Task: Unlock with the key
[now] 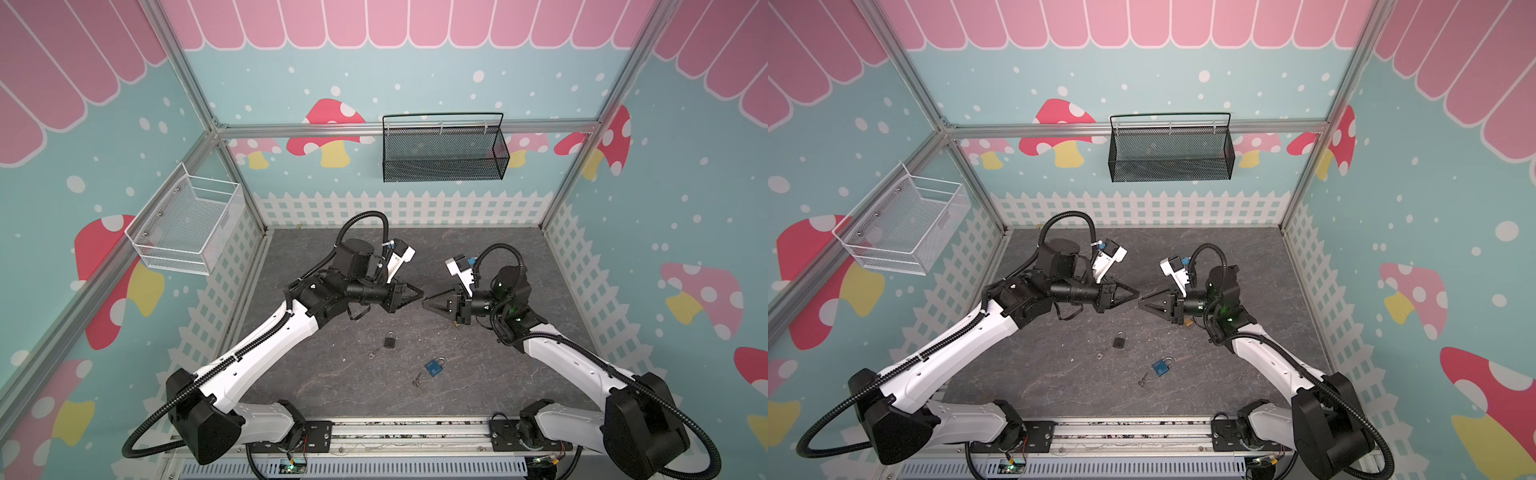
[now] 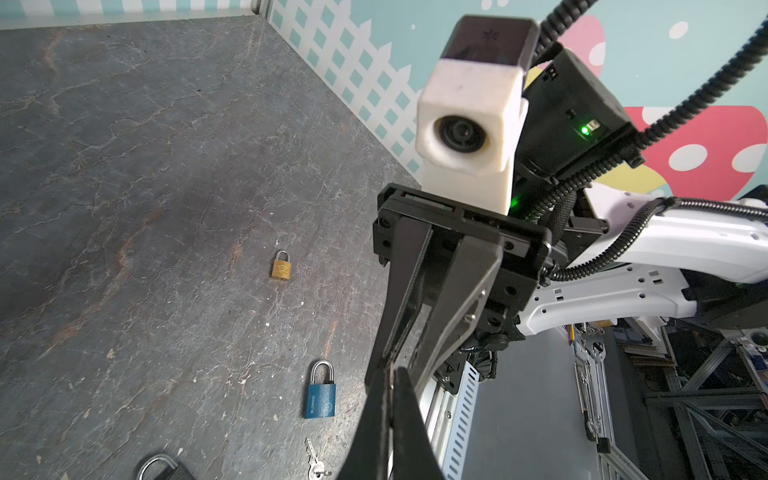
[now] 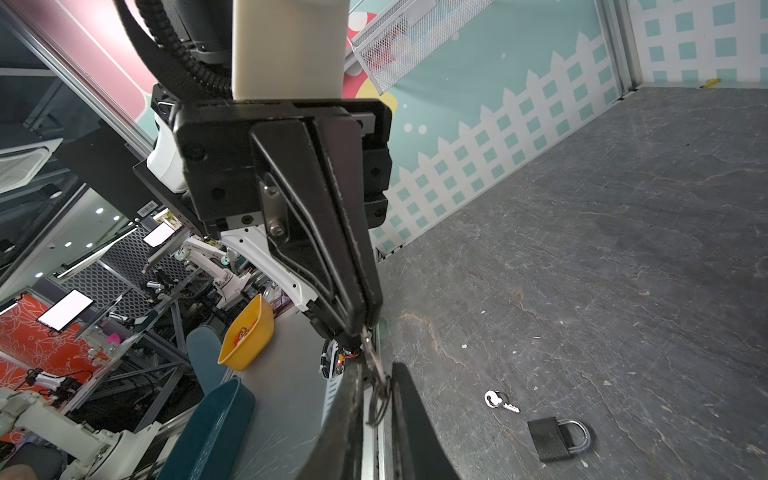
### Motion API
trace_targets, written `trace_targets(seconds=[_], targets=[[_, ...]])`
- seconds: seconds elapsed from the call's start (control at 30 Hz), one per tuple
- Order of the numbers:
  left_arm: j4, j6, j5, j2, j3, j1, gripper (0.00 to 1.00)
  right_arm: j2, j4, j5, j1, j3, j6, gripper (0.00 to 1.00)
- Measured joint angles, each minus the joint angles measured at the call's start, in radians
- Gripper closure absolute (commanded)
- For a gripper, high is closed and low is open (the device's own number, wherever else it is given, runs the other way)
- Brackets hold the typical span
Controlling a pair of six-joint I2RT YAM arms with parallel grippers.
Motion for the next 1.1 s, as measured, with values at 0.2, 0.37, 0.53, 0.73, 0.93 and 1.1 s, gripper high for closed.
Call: trace_targets(seconds=[0.2, 0.37, 0.53, 0.73, 0.93, 1.1], targets=[[-0.003, 0.003, 0.001, 0.0, 0.003, 0.0, 1.0, 0.0, 0.0, -0.003, 0.0, 0.009, -0.004, 0.88], [-0.004, 0.011, 0.004, 0.0, 0.005, 0.0, 1.0, 0.0, -0.006, -0.008, 0.0, 0.009, -0.011, 0.95], [-0.013, 0.018, 0.004, 0.0, 0.006, 0.0, 1.0, 0.0, -0.009, -0.014, 0.0, 0.01, -0.011, 0.99], [-0.025, 0.026, 0.008, 0.0, 0.011, 0.0, 1.0, 0.0, -0.011, -0.019, 0.0, 0.01, -0.015, 1.0], [-0.042, 0.027, 0.011, 0.008, 0.034, 0.0, 1.0, -0.014, -0.011, -0.013, 0.0, 0.01, -0.015, 1.0], [-0.044, 0.027, -0.004, 0.009, 0.051, 0.002, 0.72, -0.031, -0.013, -0.008, -0.015, 0.01, -0.014, 1.0]])
